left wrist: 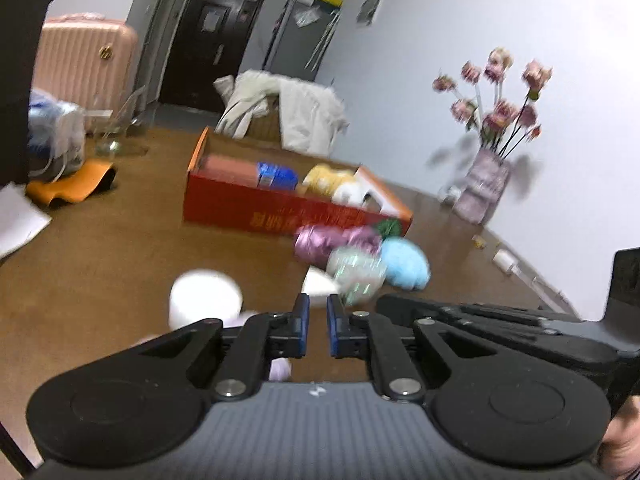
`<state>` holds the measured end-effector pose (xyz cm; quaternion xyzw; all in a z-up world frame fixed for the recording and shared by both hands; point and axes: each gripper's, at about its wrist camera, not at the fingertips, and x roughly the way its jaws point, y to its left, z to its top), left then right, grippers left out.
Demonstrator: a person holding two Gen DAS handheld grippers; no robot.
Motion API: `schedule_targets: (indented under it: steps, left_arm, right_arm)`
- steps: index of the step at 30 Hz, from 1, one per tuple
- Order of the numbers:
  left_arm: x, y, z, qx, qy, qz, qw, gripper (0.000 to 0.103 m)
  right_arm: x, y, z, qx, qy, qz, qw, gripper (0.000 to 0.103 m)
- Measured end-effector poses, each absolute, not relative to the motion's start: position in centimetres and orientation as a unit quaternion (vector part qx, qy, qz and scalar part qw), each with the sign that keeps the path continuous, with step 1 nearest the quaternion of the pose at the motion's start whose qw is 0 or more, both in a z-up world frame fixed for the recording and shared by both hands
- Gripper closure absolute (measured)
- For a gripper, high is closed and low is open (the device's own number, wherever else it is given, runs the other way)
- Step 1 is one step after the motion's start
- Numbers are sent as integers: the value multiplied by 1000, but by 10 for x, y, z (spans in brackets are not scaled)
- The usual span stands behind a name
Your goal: Organize soft objects
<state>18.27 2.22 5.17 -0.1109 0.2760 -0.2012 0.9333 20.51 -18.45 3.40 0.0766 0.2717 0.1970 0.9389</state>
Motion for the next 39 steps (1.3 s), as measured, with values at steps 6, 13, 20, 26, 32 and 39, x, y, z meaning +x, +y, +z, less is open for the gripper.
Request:
schedule_targets:
  steps: [6, 13, 20, 26, 32, 39]
  left_arm:
    - [159, 44, 31, -115, 278, -153, 941, 89]
    - [163, 79, 17, -143, 288, -98, 942, 63]
    - [177, 98, 0, -179, 312, -115, 926, 63]
    - [182, 97, 9, -172, 314, -137, 924, 88]
    - [210, 81, 45, -163, 271, -196, 928, 88]
    - [316, 50, 84, -148, 261, -223, 927, 89]
  right_arm:
    - [211, -187, 3, 115, 302, 206, 924, 75]
    - [244, -149, -6, 109, 319, 243, 909, 70]
    - [263, -138, -21, 152, 340, 254, 893, 61]
    - [260, -143, -16, 174, 353, 274, 878, 84]
    - [258, -160, 34, 142, 288, 245, 915, 84]
    - [341, -184, 80, 131, 241, 215, 937, 84]
